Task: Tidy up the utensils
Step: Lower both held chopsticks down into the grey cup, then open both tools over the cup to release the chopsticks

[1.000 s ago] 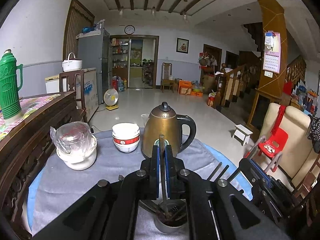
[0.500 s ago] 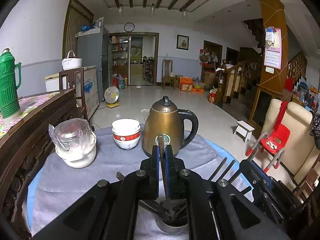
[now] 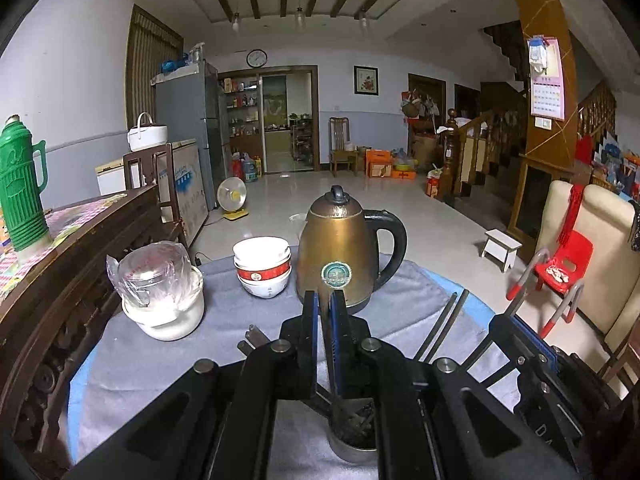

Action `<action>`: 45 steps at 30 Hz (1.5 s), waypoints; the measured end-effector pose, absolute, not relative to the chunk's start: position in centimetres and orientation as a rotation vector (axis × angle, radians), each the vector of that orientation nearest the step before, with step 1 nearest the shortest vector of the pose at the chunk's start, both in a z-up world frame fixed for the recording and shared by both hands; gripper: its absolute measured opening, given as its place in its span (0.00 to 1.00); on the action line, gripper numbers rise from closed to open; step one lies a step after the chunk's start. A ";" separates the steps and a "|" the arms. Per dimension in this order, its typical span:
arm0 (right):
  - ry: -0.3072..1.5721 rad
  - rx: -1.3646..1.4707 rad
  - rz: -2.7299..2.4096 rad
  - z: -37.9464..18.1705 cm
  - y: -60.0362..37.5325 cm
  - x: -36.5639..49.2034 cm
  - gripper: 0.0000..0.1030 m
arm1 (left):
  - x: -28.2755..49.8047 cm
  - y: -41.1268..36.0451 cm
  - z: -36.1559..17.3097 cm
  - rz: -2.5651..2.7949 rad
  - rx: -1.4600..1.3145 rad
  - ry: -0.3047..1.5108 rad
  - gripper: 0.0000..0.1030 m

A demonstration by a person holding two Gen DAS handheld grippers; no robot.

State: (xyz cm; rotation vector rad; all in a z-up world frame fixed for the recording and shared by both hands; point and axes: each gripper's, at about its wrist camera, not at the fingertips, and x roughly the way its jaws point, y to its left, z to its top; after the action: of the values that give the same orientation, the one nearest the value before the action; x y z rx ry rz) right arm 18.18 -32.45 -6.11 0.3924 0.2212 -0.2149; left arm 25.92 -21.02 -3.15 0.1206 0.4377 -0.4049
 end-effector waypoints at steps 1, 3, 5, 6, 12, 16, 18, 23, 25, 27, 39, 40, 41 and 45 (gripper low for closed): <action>0.223 0.393 -0.215 -6.2 -32.5 18.2 0.06 | 25.9 -21.0 -3.2 -0.403 0.123 0.436 0.06; 0.225 0.394 -0.215 -6.3 -32.4 18.1 0.06 | 25.9 -21.1 -3.2 -0.403 0.123 0.435 0.06; 0.225 0.394 -0.216 -6.4 -32.3 18.1 0.06 | 25.9 -21.1 -3.2 -0.403 0.126 0.436 0.06; 0.227 0.397 -0.215 -6.4 -32.3 18.1 0.06 | 25.9 -21.1 -3.2 -0.401 0.127 0.436 0.06; 0.234 0.402 -0.214 -6.5 -32.5 18.4 0.06 | 25.9 -21.1 -3.3 -0.398 0.138 0.437 0.06; 0.236 0.406 -0.215 -6.6 -32.6 18.6 0.06 | 25.9 -21.1 -3.3 -0.398 0.138 0.437 0.06; 0.237 0.405 -0.213 -6.7 -32.7 18.6 0.06 | 25.9 -21.1 -3.3 -0.398 0.137 0.436 0.06; 0.238 0.407 -0.212 -6.9 -32.7 18.6 0.06 | 25.9 -21.1 -3.4 -0.400 0.136 0.438 0.06; 0.238 0.406 -0.213 -7.1 -32.8 18.7 0.06 | 25.9 -21.2 -3.3 -0.401 0.138 0.437 0.06; 0.238 0.407 -0.212 -7.1 -32.8 18.7 0.06 | 25.9 -21.1 -3.4 -0.402 0.140 0.437 0.06; 0.237 0.404 -0.209 -7.2 -32.9 18.9 0.07 | 25.9 -21.0 -3.5 -0.401 0.138 0.438 0.06; 0.238 0.404 -0.207 -7.3 -33.0 18.9 0.07 | 25.9 -21.0 -3.5 -0.401 0.139 0.440 0.06; 0.239 0.405 -0.208 -7.3 -33.0 19.0 0.07 | 25.9 -20.9 -3.6 -0.399 0.139 0.440 0.06; 0.239 0.405 -0.207 -7.4 -33.0 19.0 0.07 | 25.9 -20.6 -3.7 -0.400 0.136 0.446 0.06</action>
State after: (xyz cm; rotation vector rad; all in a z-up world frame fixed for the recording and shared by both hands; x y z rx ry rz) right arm 19.00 -33.02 -7.35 0.4051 0.2394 -0.2071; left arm 25.90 -20.57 -3.67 0.1361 0.4459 -0.3996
